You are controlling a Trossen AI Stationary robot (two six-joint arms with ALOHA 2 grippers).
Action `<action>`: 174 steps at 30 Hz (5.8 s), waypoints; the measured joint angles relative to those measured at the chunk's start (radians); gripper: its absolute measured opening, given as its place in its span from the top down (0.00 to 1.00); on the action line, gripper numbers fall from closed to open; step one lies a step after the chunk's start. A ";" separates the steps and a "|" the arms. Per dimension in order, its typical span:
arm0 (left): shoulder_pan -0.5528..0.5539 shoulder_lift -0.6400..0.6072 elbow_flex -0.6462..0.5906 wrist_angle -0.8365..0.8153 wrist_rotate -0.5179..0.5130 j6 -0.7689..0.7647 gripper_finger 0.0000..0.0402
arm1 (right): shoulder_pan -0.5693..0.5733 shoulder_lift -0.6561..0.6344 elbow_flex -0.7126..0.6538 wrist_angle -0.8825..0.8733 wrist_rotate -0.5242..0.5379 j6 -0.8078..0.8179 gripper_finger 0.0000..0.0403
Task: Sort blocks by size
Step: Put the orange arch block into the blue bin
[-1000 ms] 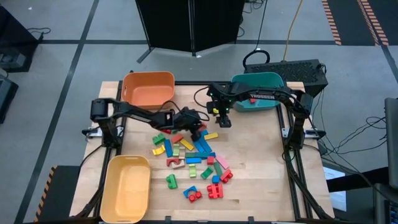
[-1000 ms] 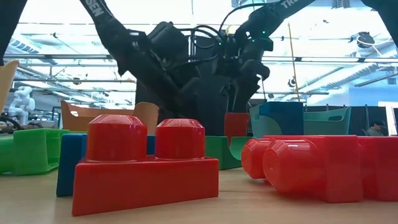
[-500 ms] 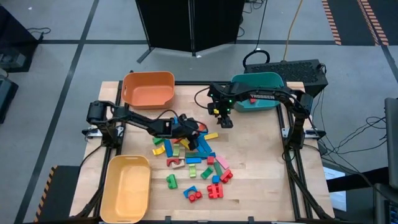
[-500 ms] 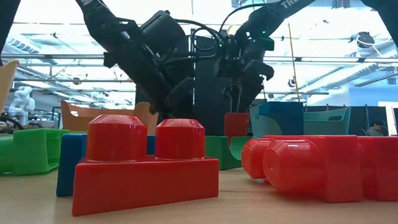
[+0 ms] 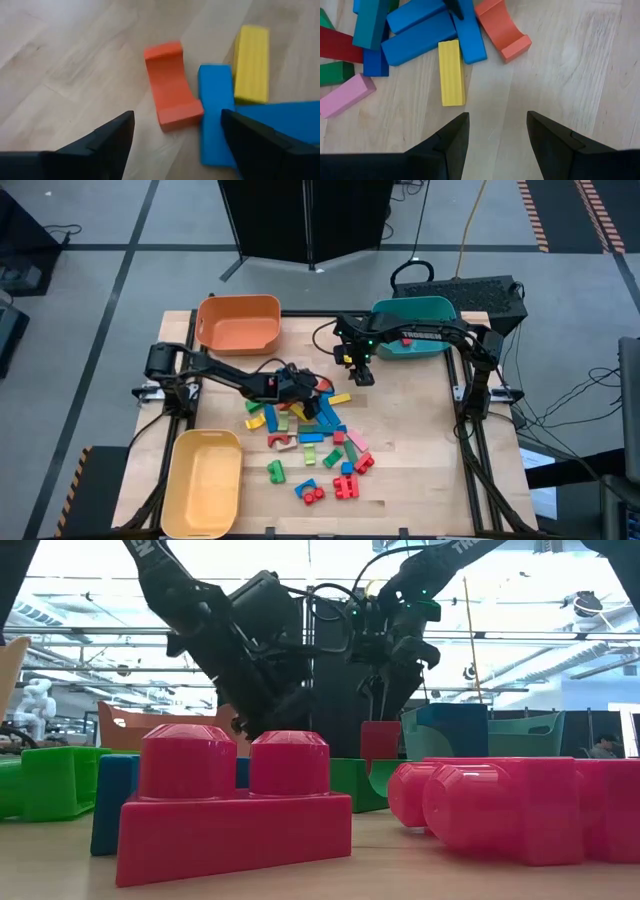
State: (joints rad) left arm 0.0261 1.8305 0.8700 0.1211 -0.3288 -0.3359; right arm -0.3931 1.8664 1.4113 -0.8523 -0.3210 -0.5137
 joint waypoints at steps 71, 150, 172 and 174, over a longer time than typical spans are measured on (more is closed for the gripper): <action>0.031 -0.094 0.000 0.050 0.145 0.037 0.72 | 0.152 -0.400 -0.652 0.893 -0.022 0.330 0.54; -0.049 -0.172 0.002 0.075 0.010 0.106 0.53 | 0.209 -0.487 -0.656 0.798 0.258 0.348 0.70; -0.043 -0.322 0.002 -0.273 -0.070 0.026 0.53 | -0.174 -0.792 -0.655 0.517 0.426 0.298 0.70; -0.043 -0.322 0.002 -0.287 -0.070 0.008 0.53 | -0.223 -0.784 -0.656 0.517 0.426 0.308 0.70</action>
State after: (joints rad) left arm -0.0174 1.5085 0.8715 -0.1664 -0.3988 -0.3275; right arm -0.6162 1.0822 0.7555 -0.3358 0.1051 -0.2061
